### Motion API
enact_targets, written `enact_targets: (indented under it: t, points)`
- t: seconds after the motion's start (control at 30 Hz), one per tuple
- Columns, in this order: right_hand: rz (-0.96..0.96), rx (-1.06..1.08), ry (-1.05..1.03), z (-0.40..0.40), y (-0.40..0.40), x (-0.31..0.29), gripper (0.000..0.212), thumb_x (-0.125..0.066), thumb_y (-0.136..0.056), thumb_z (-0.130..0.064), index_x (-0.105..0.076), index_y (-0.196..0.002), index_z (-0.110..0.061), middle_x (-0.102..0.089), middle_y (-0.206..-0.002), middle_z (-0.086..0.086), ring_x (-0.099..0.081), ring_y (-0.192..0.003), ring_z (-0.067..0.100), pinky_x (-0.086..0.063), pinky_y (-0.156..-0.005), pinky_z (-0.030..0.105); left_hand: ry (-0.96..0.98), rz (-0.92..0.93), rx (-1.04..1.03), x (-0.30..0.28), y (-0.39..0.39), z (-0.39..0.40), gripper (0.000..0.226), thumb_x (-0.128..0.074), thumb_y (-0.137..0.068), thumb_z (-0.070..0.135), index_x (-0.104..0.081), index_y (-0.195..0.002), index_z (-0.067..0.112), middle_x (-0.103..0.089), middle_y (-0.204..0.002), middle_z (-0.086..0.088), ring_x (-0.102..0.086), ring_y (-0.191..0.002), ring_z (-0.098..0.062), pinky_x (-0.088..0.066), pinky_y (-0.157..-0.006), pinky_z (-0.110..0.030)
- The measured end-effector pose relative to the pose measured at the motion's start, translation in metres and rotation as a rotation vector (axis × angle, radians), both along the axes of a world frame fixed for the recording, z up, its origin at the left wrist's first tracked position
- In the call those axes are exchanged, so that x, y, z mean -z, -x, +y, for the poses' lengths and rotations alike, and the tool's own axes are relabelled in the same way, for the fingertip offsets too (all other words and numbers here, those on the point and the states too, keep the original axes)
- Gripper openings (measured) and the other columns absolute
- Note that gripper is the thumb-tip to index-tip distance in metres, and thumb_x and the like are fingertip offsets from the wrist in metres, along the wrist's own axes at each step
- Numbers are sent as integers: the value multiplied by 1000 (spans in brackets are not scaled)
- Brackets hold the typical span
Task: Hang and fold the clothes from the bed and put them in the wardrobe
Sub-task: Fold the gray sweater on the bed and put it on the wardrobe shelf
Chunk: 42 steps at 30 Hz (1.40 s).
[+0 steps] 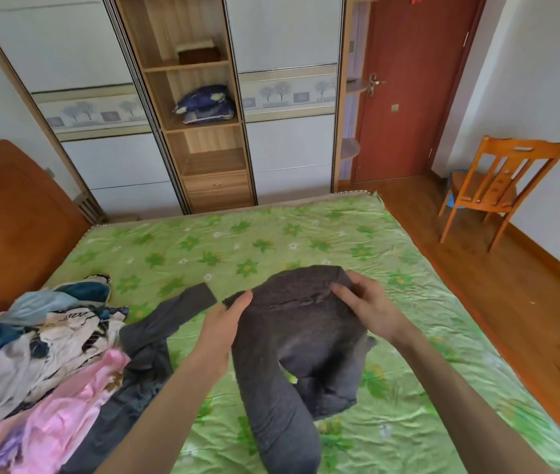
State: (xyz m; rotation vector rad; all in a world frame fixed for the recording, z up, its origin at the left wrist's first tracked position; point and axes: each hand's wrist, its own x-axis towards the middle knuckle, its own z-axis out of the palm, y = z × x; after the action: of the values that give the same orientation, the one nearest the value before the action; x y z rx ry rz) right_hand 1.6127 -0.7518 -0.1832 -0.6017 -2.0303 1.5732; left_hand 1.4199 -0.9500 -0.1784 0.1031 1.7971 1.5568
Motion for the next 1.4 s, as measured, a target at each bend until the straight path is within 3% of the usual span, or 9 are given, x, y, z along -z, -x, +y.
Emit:
enact_targets:
  t: [0.13,0.23,0.33,0.4,0.6,0.8,1.13,1.23,1.4]
  points:
    - [-66,-106,-222,-6,10,-36,33,-68,-102,-27,-59,-79,-4,-51,-69,2,-49,-63,11,-37,-60,27,357,168,165,13,18,-15,38,-75,-97,40,-67,-87,4,-70,-86,-7,-67,-80,-19,-50,-69,-30]
    - [-105,-182,-301,-20,21,-58,40,-73,-98,-31,-54,-70,-11,-43,-64,-7,-41,-58,9,-31,-56,26,741,613,480,1,18,-23,51,-65,-100,54,-61,-94,3,-63,-86,-8,-66,-88,-28,-46,-66,-32]
    - [-94,-264,-307,-37,32,-76,42,-74,-97,-32,-51,-67,-14,-39,-62,-9,-38,-58,9,-30,-56,27,418,923,571,-28,7,-22,85,-75,-90,48,-29,-154,16,-42,-151,-5,-46,-139,-24,-45,-106,-36]
    - [-88,-313,-308,-46,38,-86,34,-74,-98,-30,-63,-76,-6,-52,-65,2,-47,-62,14,-39,-61,33,67,925,748,-60,-4,-15,96,-81,-86,41,-20,-160,36,-32,-161,14,-34,-147,-6,-37,-115,-26]
    - [-51,-324,-292,-47,27,-95,10,-79,-94,-30,-76,-93,-20,-67,-75,-3,-58,-69,7,-43,-64,24,44,1163,834,-105,-8,4,24,-76,-94,27,-61,-112,31,-67,-95,9,-64,-88,-17,-50,-77,-39]
    - [-291,-316,-266,-31,-3,-59,11,-81,-90,-20,-75,-100,-17,-77,-91,6,-74,-87,25,-57,-82,50,-214,1120,662,-110,-2,-1,17,-69,-93,8,-60,-88,22,-60,-77,4,-58,-73,-14,-38,-64,-24]
    - [-188,-197,-143,-27,7,-93,23,-82,-90,-27,-76,-72,-15,-60,-63,-6,-54,-59,11,-39,-58,25,143,1193,703,-100,22,-24,21,-76,-89,16,-56,-86,21,-61,-91,1,-60,-83,-20,-48,-76,-43]
    - [-214,-295,-206,-33,19,-117,24,-83,-89,-24,-75,-72,-10,-65,-64,-5,-58,-58,8,-43,-56,21,45,1050,844,-100,5,-17,29,-80,-91,30,-62,-114,27,-69,-110,10,-66,-105,-8,-54,-91,-32]
    - [-193,-328,-188,-33,17,-128,13,-84,-89,-23,-77,-78,-18,-69,-70,-9,-63,-65,5,-46,-62,20,-163,845,804,-99,-17,-1,15,-68,-103,25,-69,-111,13,-74,-105,-7,-70,-101,-22,-54,-91,-43]
